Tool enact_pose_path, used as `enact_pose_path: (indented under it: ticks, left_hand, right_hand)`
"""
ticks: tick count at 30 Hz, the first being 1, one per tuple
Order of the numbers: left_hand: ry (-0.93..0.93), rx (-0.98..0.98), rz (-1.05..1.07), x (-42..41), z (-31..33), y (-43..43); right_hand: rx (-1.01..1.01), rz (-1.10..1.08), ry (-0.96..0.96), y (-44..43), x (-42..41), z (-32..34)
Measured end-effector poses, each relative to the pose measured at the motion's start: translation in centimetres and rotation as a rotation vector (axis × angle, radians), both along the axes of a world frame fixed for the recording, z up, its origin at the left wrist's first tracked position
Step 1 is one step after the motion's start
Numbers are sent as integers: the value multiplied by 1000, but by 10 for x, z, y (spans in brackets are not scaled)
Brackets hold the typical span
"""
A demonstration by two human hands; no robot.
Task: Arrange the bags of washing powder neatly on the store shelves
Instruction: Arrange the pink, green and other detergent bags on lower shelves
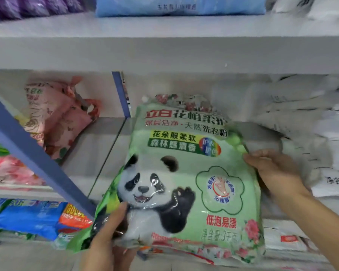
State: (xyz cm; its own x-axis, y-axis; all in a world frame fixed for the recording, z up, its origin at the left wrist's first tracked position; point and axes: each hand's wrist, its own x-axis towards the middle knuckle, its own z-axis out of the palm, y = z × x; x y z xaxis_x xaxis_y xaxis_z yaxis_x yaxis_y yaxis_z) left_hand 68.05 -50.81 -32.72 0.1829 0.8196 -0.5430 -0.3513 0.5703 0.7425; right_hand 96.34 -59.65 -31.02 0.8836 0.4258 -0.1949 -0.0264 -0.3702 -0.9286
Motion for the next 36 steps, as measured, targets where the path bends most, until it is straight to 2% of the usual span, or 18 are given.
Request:
enact_pose_path:
  ticks: [2, 4, 6, 9, 12, 14, 17, 19, 21, 26, 28, 30, 32, 33, 36]
  left_hand:
    - [35, -48, 58, -17, 3, 4]
    - [176, -13, 31, -34, 5, 14]
    - [291, 32, -153, -38, 8, 34]
    - [497, 141, -534, -37, 19, 48]
    - [594, 194, -712, -31, 29, 54]
    - [627, 239, -699, -34, 30, 54]
    - [619, 240, -630, -34, 26, 39]
    - [618, 237, -616, -30, 22, 30]
    - [586, 216, -652, -25, 22, 23]
    - [786, 234, -821, -27, 41, 43]
    - [886, 368, -722, -27, 42, 65]
    - [959, 588, -553, -2, 46, 86]
    - [1031, 695, -505, 39, 46, 111]
    - [999, 658, -524, 60, 45, 122]
    - [650, 397, -519, 102, 37, 152]
  right_hand:
    - [-60, -20, 44, 6, 8, -3]
    - [-85, 6, 160, 13, 14, -6]
    - [-87, 16, 224, 24, 21, -13]
    - [-85, 85, 147, 39, 18, -10]
    - [-53, 130, 159, 44, 19, -11]
    - [-45, 178, 89, 39, 20, 1]
    - [-15, 188, -222, 33, 27, 26]
    - [14, 217, -294, 35, 32, 27]
    - [-88, 238, -218, 34, 38, 11]
    - [-128, 255, -76, 17, 55, -8]
    - [-96, 247, 37, 20, 60, -7]
    - [-18, 223, 187, 30, 64, -7]
    - [39, 169, 264, 47, 61, -2]
    - [48, 141, 258, 54, 61, 0]
    - [67, 71, 301, 65, 59, 0]
